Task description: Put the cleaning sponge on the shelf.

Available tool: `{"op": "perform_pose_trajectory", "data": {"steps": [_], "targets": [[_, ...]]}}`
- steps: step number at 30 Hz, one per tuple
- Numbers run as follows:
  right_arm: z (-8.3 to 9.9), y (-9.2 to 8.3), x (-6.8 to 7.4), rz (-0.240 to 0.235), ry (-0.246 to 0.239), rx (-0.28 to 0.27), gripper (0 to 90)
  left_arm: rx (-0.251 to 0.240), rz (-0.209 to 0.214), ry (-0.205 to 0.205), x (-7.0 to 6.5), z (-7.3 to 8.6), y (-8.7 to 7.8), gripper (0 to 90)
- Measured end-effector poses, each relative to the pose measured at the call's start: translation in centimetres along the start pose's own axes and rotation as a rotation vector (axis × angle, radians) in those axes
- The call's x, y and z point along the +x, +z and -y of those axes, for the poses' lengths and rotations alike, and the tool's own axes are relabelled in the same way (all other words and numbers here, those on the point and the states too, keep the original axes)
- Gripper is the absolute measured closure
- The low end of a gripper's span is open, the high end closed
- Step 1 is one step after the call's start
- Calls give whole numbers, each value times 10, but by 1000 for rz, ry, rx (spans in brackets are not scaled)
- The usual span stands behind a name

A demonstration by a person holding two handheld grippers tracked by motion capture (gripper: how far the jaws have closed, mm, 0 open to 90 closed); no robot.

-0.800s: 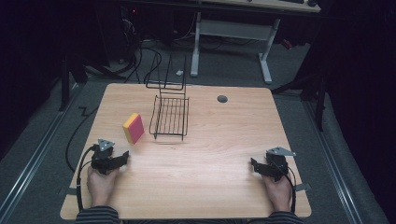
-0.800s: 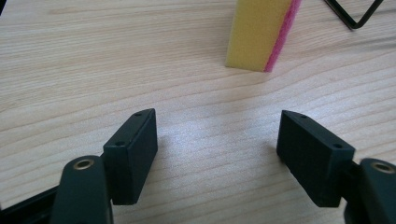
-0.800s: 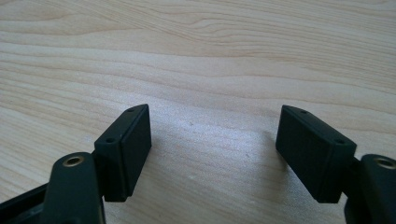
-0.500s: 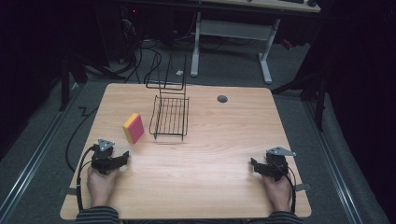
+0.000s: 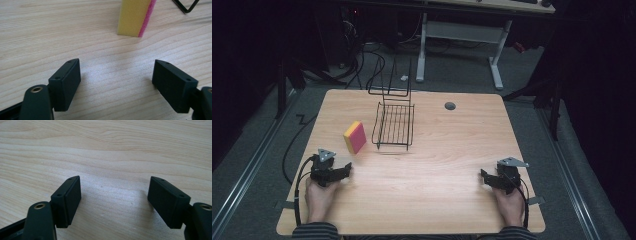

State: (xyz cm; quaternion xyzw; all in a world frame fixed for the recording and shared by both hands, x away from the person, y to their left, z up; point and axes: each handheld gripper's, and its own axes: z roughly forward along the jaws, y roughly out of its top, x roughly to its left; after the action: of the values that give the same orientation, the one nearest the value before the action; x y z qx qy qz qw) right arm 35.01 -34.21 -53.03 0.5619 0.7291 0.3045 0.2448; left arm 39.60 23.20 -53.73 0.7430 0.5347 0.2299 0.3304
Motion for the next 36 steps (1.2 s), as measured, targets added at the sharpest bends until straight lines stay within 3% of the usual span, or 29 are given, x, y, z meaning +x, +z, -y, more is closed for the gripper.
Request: {"op": "perform_pose_trajectory", "data": {"steps": [6,10,16,20,25,27,36], "targets": [[0,0,0,0,-1,0,271,-2,15,-5,1,0,0,215],[0,0,0,0,0,0,271,-12,33,-35,1,1,-3,221],[0,0,0,-1,-1,0,270,-22,51,-46,1,1,-8,217],[0,0,0,-3,-3,0,270,-53,78,-74,-1,1,-15,215],[0,0,0,-5,0,3,269,-66,90,-65,-5,-1,-22,212],[0,0,0,-5,-2,2,270,-65,128,-72,-7,-3,-28,221],[0,0,0,-6,-2,2,269,-120,120,-49,-20,-15,-42,229]]}}
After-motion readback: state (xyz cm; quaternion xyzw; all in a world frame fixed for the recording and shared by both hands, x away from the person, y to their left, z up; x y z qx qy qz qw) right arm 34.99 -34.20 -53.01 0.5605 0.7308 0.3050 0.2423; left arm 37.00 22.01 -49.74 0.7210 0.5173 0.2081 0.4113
